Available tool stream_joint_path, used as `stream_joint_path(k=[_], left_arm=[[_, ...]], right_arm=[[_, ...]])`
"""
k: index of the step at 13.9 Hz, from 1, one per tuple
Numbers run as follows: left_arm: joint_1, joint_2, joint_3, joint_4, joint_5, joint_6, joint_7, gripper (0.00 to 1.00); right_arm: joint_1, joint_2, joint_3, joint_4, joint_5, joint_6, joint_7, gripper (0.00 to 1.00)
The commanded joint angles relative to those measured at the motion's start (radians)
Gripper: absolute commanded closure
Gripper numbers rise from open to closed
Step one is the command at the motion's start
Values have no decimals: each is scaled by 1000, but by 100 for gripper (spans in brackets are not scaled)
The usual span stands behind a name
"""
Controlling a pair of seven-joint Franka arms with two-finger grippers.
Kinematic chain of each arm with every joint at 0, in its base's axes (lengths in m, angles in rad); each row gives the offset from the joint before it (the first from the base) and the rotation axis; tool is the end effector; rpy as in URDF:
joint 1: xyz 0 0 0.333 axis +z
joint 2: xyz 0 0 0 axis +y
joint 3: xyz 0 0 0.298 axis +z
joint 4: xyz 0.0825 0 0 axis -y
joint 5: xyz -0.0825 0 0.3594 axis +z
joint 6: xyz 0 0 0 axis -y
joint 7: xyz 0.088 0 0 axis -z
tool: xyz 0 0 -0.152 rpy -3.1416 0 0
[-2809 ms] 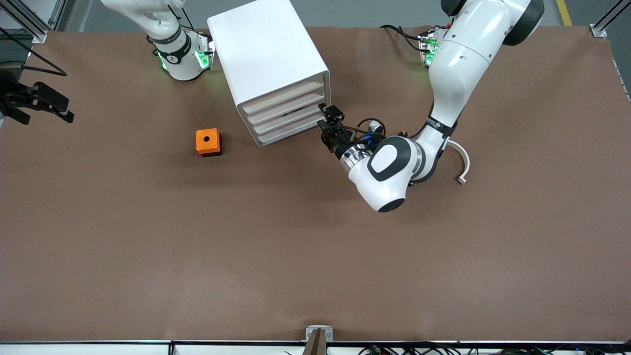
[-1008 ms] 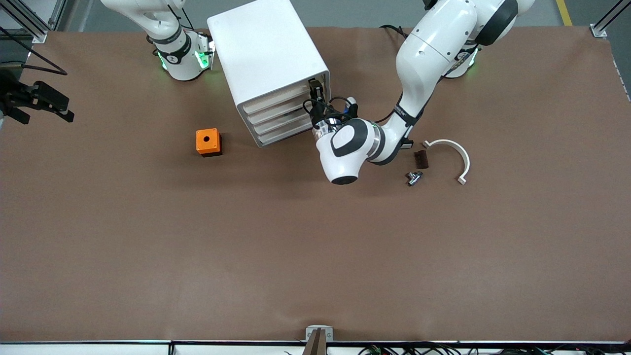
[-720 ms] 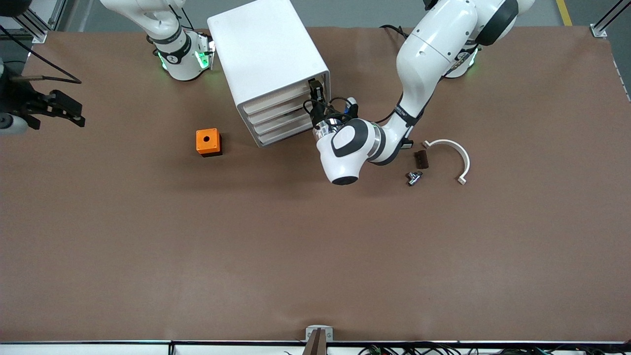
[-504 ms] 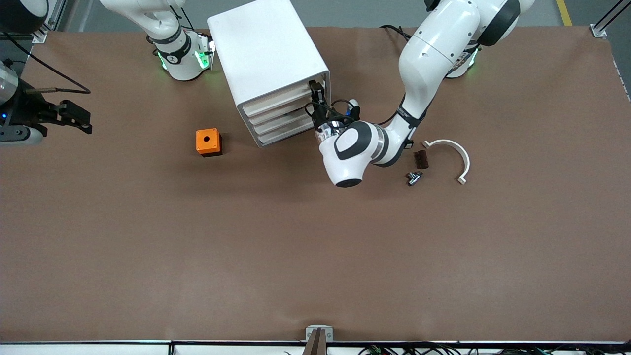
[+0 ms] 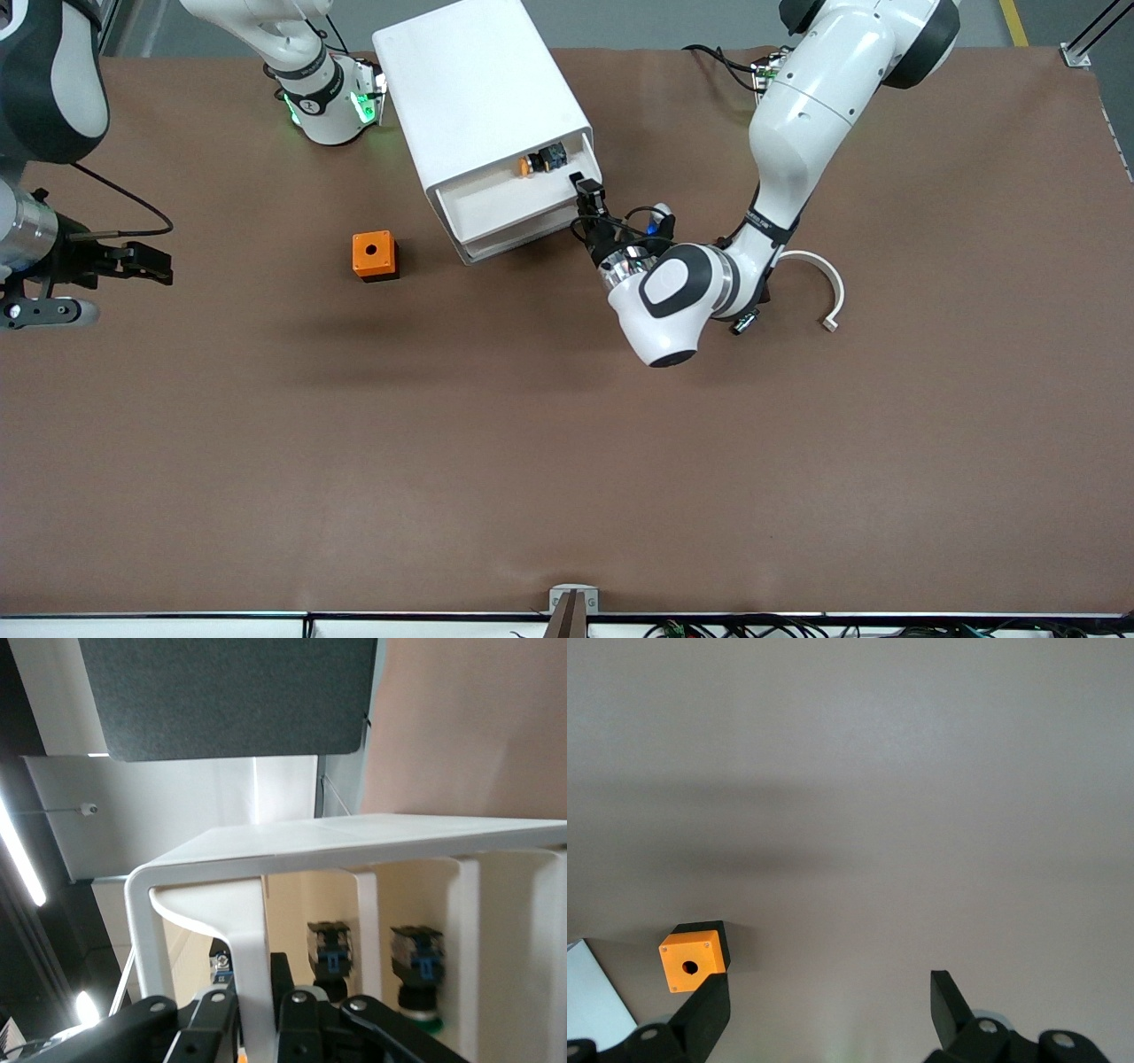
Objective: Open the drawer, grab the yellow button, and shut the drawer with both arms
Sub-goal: 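Reach the right gripper into the open drawer toward the yellow button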
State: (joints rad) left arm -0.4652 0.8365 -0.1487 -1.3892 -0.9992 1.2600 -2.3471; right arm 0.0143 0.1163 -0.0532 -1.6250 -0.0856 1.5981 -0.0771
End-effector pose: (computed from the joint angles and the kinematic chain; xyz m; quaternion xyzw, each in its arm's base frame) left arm 0.4111 -0.4448 0.2414 -0.4271 -0.6209 0.5578 0.3477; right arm 0.5493 -0.0331 0.4774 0.9961 0.0232 -0.0739 0.0415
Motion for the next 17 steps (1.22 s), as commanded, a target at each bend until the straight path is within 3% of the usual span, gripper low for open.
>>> stream_joint_path(k=[1, 3, 5, 6, 8, 10, 12, 15, 17], left_arm=[[31, 1, 9, 21, -21, -7, -9, 88], [57, 3, 9, 21, -21, 2, -4, 87], [82, 9, 9, 21, -21, 16, -3, 85], [97, 10, 9, 21, -21, 19, -3, 85], [115, 15, 9, 21, -21, 29, -3, 84], [122, 15, 9, 21, -21, 39, -3, 74], [129, 15, 9, 24, -21, 50, 11, 53], [152, 15, 9, 61, -21, 58, 268, 13], [172, 15, 8, 82, -24, 58, 423, 3]], right_arm=[[34, -3, 16, 22, -8, -43, 203, 0], [111, -6, 16, 21, 18, -62, 404, 0], [157, -14, 18, 16, 146, -78, 698, 0], [203, -17, 18, 14, 168, -75, 800, 0], [326, -18, 16, 16, 171, -61, 1009, 0], [433, -15, 16, 7, 176, -15, 1175, 0], [554, -9, 16, -15, 176, 72, 1394, 0], [670, 44, 16, -16, 175, 181, 1595, 0], [728, 92, 16, -16, 175, 265, 1715, 0]])
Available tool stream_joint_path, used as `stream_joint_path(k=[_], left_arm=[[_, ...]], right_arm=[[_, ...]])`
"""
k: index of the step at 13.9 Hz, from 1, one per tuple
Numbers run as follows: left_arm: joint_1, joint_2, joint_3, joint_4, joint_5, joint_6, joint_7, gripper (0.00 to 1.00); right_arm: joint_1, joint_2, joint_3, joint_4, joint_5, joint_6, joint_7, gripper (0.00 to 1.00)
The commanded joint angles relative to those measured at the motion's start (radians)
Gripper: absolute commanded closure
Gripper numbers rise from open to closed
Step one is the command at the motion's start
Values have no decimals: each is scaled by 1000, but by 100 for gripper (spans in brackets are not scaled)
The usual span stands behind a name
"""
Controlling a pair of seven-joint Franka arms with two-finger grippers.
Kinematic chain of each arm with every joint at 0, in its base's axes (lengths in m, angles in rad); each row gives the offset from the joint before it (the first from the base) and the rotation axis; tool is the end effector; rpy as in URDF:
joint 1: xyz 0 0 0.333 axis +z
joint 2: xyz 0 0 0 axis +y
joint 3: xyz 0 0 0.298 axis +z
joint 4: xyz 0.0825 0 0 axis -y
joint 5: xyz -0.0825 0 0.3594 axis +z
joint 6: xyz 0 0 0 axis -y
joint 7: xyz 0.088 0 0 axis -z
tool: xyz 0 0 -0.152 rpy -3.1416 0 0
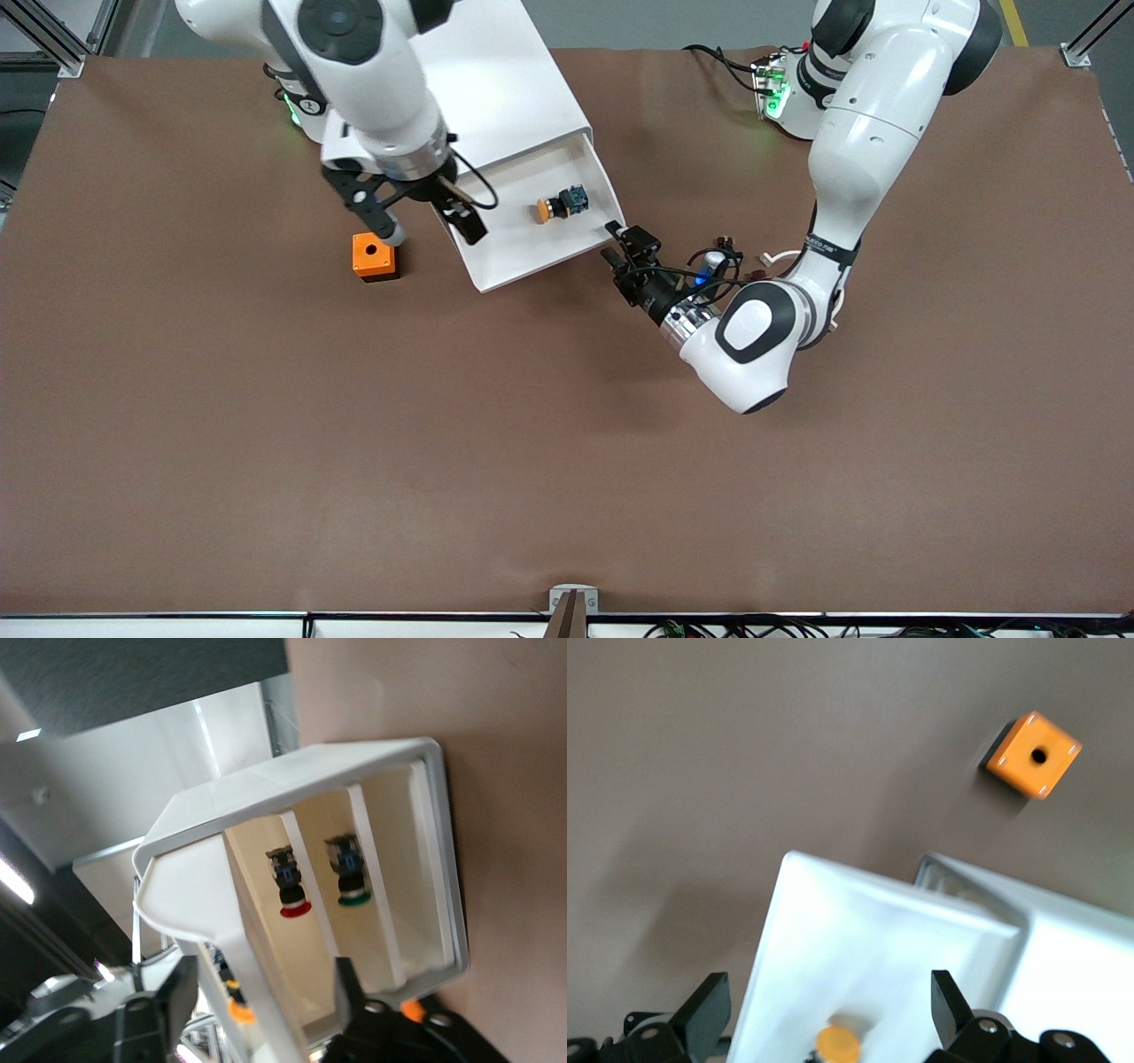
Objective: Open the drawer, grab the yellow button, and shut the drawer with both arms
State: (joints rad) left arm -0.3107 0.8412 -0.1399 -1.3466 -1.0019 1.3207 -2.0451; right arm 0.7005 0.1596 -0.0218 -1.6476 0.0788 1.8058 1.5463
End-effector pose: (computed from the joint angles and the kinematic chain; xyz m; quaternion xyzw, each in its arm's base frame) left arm 0.4960 -0.3779 0.2459 -0.4767 -0.6099 0.6085 0.1745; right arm 0.4490 0.3758 0.4584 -0.9029 0.4282 0.0331 0.0156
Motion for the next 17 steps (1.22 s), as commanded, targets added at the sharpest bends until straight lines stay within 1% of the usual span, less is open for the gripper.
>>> stream_joint_path(k=[1, 5, 9, 11, 12, 14, 16, 17], left_arm=[[19, 7, -1, 56, -24, -3, 194, 1], [9, -2, 13, 159, 3, 9, 480, 1], [-40, -89, 20, 159, 199, 144, 750, 1], [-51, -119, 20, 159, 273, 236, 833, 1], [-68, -134, 16, 156, 339, 282, 877, 1], [-106, -152, 11, 153, 480, 371, 927, 1], [-131, -163, 11, 152, 580, 454, 930, 1], [-142, -165, 11, 152, 618, 483, 930, 1]], right_arm=[[74, 72, -15, 6, 10, 85, 132, 0], [149, 132, -17, 6, 1, 153, 270, 0], [200, 144, -17, 6, -2, 144, 324, 0], [229, 149, -17, -1, -4, 144, 360, 0], [240, 153, -17, -1, -4, 144, 374, 0], [251, 173, -17, -1, -4, 144, 382, 0], [254, 190, -17, 0, -4, 144, 403, 1], [257, 196, -15, 0, -2, 144, 416, 3]])
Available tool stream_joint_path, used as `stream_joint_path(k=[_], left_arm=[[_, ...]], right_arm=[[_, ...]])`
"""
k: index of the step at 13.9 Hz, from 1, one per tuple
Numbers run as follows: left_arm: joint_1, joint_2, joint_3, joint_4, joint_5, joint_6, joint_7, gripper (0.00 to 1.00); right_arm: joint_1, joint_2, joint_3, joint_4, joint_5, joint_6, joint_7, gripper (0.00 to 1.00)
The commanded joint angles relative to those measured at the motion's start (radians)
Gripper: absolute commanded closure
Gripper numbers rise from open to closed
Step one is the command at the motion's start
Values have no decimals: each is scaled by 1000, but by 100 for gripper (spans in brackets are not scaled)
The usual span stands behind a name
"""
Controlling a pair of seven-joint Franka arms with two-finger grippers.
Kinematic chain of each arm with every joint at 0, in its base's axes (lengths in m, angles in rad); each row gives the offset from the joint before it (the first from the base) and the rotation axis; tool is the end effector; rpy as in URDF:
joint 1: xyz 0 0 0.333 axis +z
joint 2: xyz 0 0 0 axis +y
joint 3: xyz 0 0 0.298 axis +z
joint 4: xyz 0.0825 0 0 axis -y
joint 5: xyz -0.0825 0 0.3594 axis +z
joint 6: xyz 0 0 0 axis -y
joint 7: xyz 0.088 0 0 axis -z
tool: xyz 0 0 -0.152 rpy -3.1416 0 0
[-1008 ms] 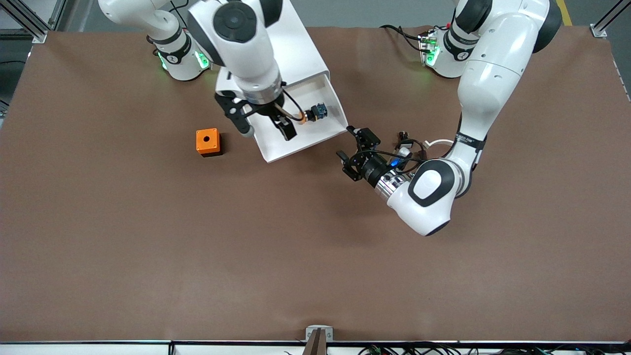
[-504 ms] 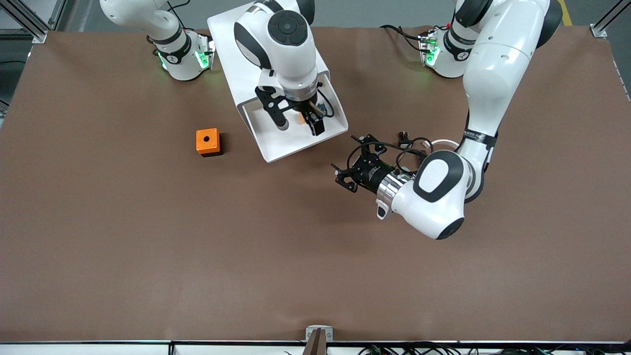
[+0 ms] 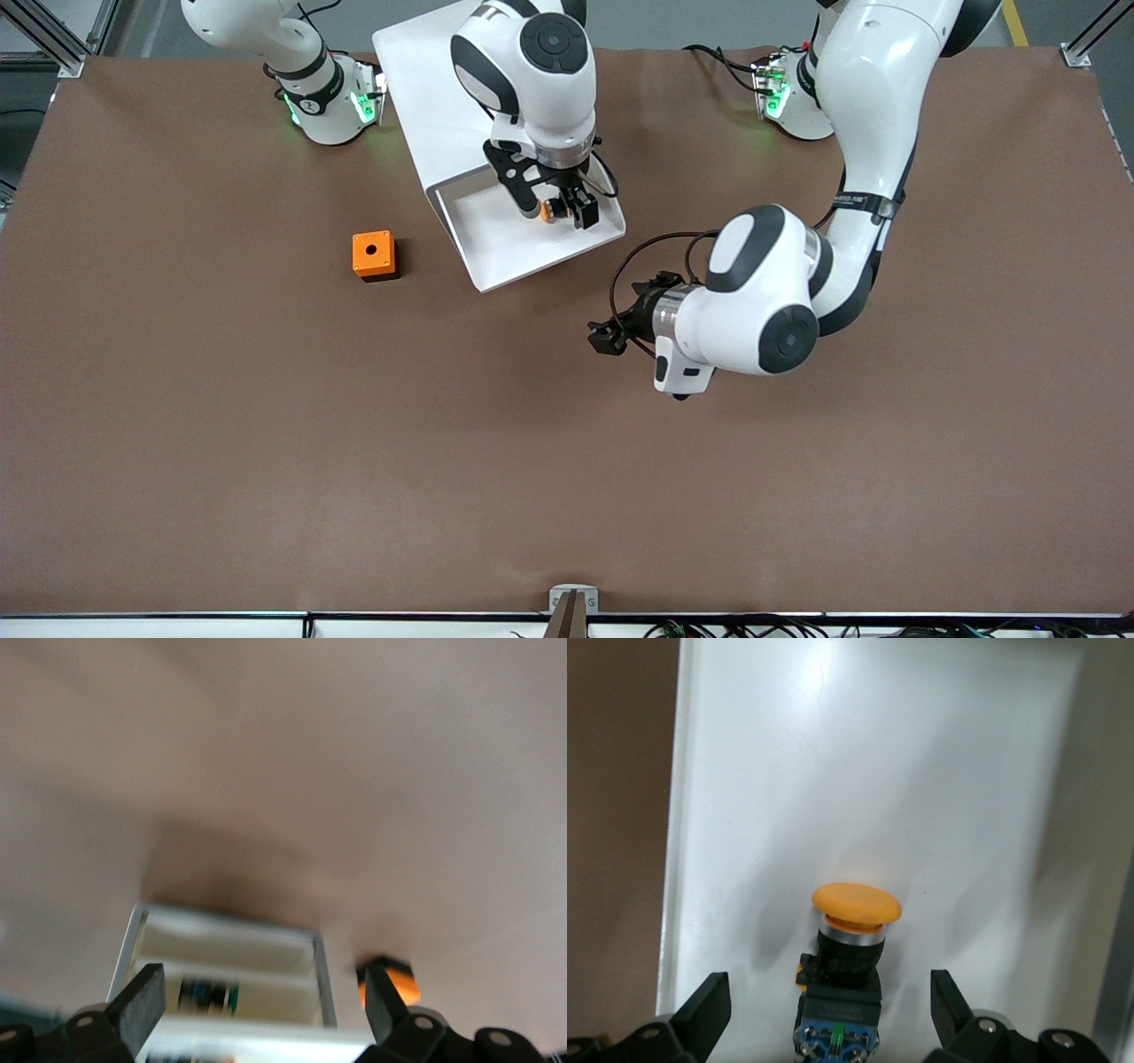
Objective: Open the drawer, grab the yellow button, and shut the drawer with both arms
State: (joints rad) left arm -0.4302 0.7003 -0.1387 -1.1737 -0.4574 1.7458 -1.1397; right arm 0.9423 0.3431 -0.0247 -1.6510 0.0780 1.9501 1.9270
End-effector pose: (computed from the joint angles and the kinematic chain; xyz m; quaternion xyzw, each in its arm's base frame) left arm 0.5669 -0.4059 0.3389 0.9029 0.3337 -0.2376 0.1299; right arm 0.3697 0.4989 0.3580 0.8675 -0.4959 -0.0346 0.0170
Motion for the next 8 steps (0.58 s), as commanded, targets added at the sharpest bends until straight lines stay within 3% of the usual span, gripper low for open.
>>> stream_joint_path(k=[1, 5, 7, 8], left_arm=[[-39, -22, 10, -21, 127, 78, 26, 1], [-97, -19, 11, -26, 308, 97, 15, 1], [-104, -18, 11, -30, 344, 98, 12, 1], [-105, -16, 11, -30, 353, 98, 12, 1]], right_arm=[[26, 14, -12, 3, -1, 0, 52, 6], [26, 13, -14, 3, -1, -29, -20, 54], [21, 13, -14, 8, -1, -37, -45, 91], [19, 13, -14, 11, -1, -37, -46, 98]])
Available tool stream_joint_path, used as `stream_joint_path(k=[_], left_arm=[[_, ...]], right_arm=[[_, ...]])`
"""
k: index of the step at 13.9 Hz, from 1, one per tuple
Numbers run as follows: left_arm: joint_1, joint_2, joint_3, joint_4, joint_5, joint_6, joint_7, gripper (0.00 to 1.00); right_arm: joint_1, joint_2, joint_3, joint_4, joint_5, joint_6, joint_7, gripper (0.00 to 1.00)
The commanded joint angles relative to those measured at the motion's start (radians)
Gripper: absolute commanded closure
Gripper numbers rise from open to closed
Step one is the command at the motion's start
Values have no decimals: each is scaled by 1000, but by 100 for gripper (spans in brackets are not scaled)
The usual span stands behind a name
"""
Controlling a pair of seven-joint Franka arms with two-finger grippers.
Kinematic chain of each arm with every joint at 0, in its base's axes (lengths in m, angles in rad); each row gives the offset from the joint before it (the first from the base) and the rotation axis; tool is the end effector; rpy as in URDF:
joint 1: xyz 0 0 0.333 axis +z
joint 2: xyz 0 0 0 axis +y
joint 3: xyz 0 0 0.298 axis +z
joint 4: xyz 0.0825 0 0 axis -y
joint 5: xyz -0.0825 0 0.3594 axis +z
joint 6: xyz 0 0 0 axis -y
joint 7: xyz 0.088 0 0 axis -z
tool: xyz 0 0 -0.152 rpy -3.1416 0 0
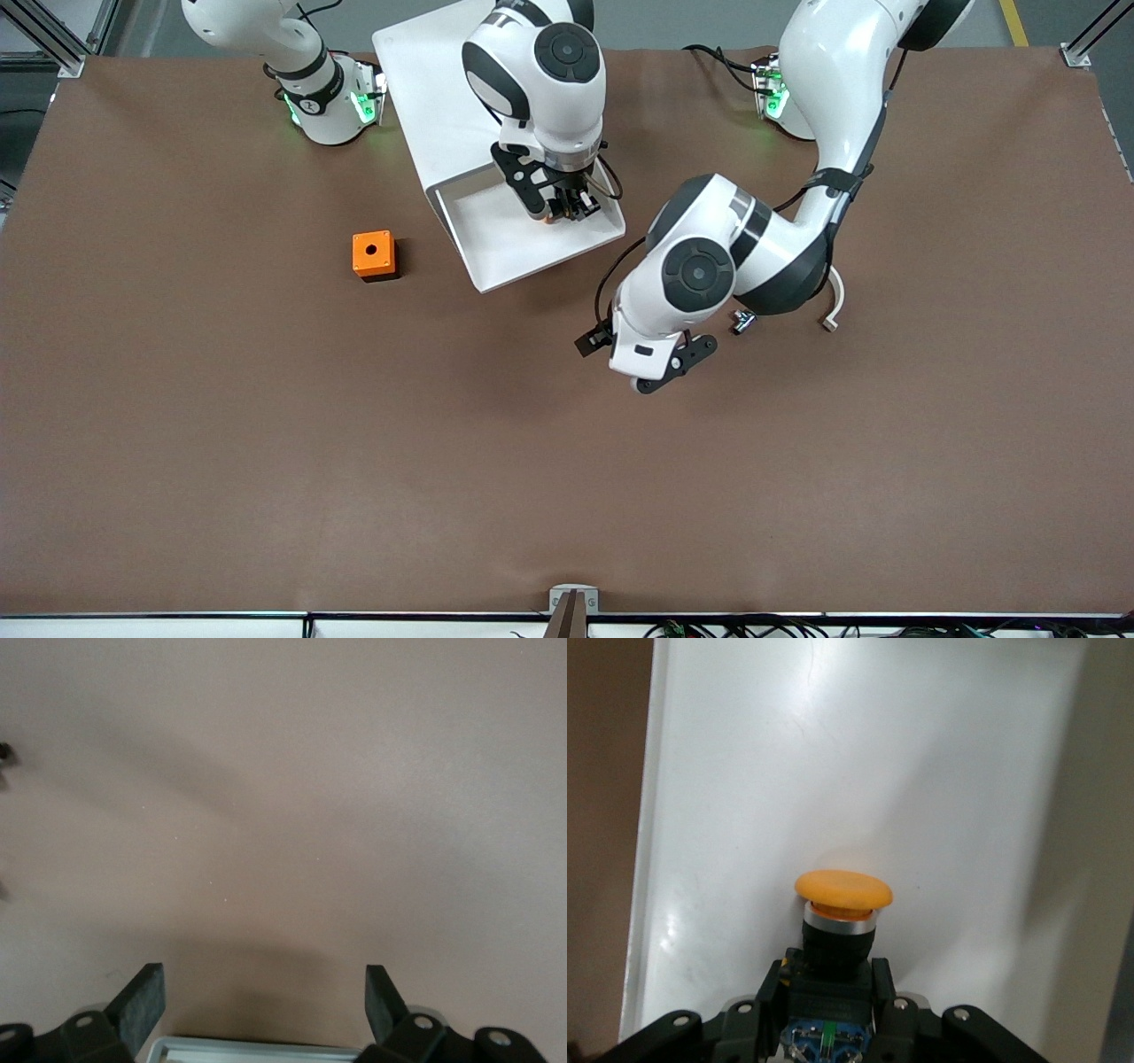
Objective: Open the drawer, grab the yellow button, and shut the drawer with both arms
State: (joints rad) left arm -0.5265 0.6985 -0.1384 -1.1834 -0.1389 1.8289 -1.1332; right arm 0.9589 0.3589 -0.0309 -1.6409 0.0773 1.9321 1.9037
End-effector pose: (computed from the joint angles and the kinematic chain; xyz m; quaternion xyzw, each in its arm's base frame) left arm 0.5559 -0.4299 0.3263 0.9579 0.2636 -0.1015 0.0511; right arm 0.3641 0.5028 0.3513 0.8758 -0.4806 -0.0351 0.0286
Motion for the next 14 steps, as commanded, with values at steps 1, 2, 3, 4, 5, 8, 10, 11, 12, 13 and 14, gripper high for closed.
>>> stream_joint_path(k=[1, 2, 3, 4, 5, 8, 10, 11, 12, 13, 14], left_arm=[[-10, -13, 11, -21, 42, 15, 7, 1], [-13, -11, 11, -21, 47, 15, 7, 1], [-16, -11, 11, -21, 51, 15, 7, 1], [-16, -11, 11, -21, 56, 15, 7, 1], [-16, -11, 11, -21, 56, 15, 7, 1], [-16, -14, 11, -22, 59, 15, 9, 1], [-33, -19, 11, -25, 80, 15, 6, 1], [-47, -20, 10, -33, 99, 15, 4, 1], [-64, -20, 10, -35, 104, 15, 4, 1], [-78, -20, 11, -35, 104, 15, 3, 1], [-95, -20, 10, -35, 102, 15, 1, 1]], right_arm=[[-2, -5, -12, 9, -1, -19, -40, 100], [-20, -5, -14, 24, 4, -30, -76, 100], [-47, -6, -12, 53, 10, -63, -116, 100], [-84, -6, -14, 99, 12, -123, -174, 100], [-121, -6, -14, 139, 13, -181, -252, 100], [-291, -15, -14, 205, 13, -278, -586, 100], [-420, -18, -15, 204, 12, -278, -852, 100], [-490, -14, -15, 202, 4, -272, -974, 99], [-558, -11, -17, 196, -2, -265, -1097, 99], [-619, -8, -17, 193, -2, -254, -1208, 99], [-691, -2, -17, 187, -2, -231, -1336, 99]])
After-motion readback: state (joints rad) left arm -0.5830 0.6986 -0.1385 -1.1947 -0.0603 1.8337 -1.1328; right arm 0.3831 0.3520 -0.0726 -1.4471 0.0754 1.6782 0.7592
